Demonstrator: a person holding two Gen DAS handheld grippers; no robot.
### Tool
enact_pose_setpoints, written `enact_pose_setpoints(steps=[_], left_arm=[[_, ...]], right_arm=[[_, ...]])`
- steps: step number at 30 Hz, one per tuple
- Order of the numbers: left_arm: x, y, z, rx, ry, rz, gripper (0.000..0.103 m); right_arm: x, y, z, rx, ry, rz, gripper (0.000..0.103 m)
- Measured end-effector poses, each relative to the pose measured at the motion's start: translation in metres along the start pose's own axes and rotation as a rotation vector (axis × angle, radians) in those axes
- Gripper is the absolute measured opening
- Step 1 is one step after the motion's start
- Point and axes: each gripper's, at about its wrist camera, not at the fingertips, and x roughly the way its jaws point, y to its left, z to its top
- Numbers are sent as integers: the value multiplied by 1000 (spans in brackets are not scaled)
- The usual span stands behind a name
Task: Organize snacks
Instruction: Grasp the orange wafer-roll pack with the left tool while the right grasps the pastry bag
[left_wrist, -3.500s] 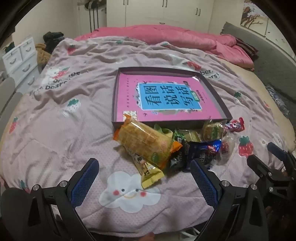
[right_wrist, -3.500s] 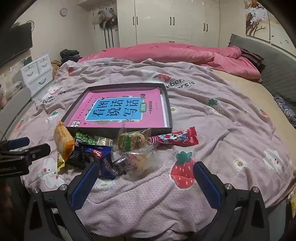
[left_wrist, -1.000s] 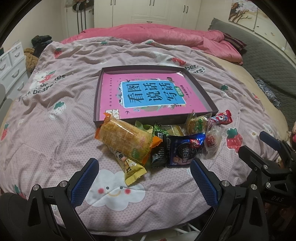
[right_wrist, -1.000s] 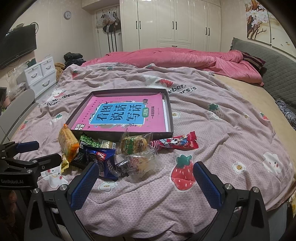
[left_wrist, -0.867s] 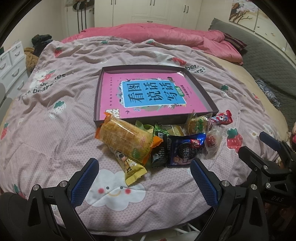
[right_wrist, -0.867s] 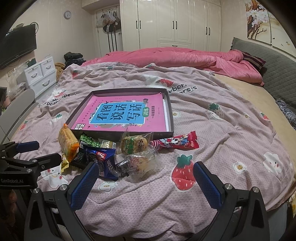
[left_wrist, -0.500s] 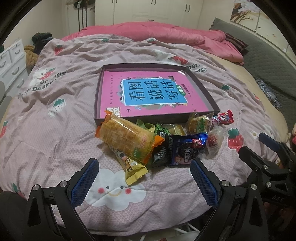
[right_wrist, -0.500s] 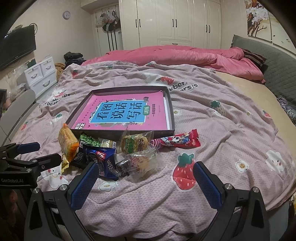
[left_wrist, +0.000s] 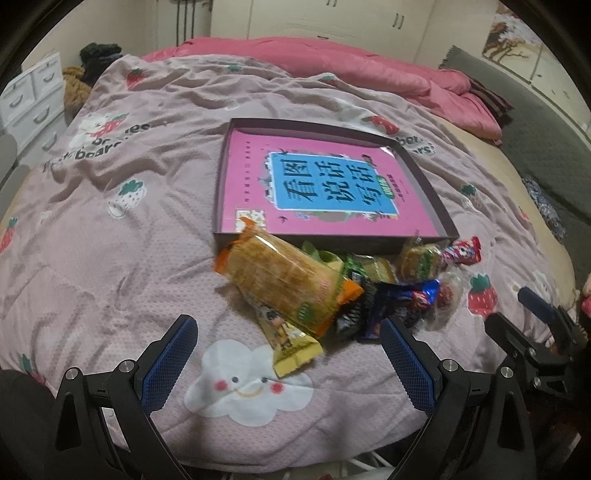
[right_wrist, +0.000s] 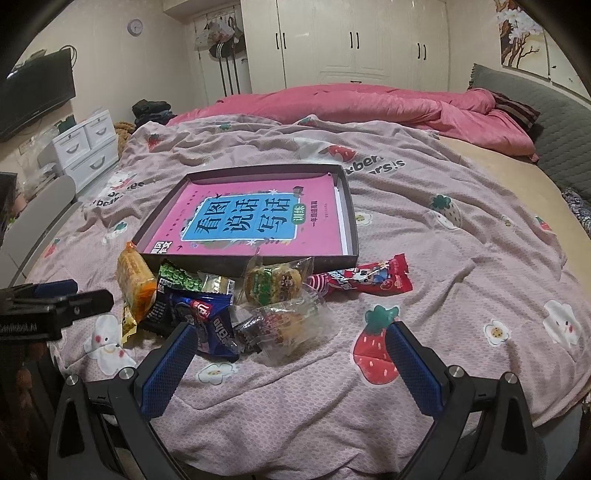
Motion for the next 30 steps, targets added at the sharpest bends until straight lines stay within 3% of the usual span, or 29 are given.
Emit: enact_pose_setpoints(steps=[5, 10, 19, 30], left_arm=[[10, 18, 9, -39, 17, -22, 99], [27, 36, 12, -148, 81, -78, 99], [47, 36, 23, -218, 112, -120, 99], [67, 31, 35, -255, 164, -109, 99]], right_arm=[[5, -3, 0, 6, 11, 7, 102], [12, -5, 1, 10, 23, 8, 102], [31, -9, 2, 11, 74, -2, 102], [55, -11, 3, 5, 126, -14, 102]])
